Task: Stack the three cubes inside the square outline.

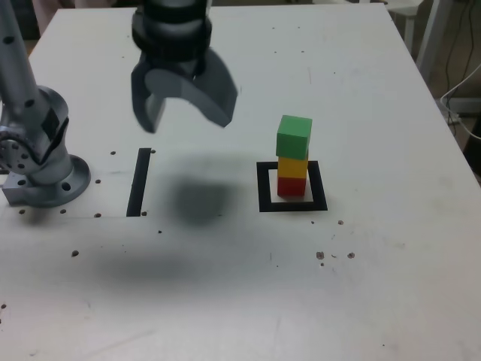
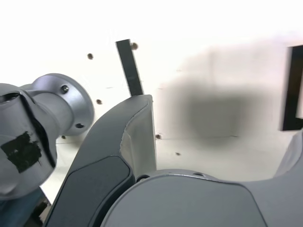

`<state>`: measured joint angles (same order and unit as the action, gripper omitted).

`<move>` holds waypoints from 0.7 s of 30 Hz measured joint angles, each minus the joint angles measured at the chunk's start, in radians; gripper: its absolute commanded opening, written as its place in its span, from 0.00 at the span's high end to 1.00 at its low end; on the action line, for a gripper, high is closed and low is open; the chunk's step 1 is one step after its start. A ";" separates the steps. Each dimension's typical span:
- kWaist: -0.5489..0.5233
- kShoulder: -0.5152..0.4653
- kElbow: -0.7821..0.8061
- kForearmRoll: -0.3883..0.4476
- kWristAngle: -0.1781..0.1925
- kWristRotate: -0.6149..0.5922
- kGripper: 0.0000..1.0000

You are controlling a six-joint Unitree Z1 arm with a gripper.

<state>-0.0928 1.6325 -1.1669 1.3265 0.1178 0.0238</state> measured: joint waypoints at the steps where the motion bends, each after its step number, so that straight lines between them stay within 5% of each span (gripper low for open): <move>1: 0.000 0.000 0.023 -0.011 -0.005 -0.002 0.01; 21: 0.000 -0.007 0.273 -0.158 -0.048 -0.057 0.00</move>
<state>-0.0927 1.6252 -0.8938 1.1685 0.0695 -0.0330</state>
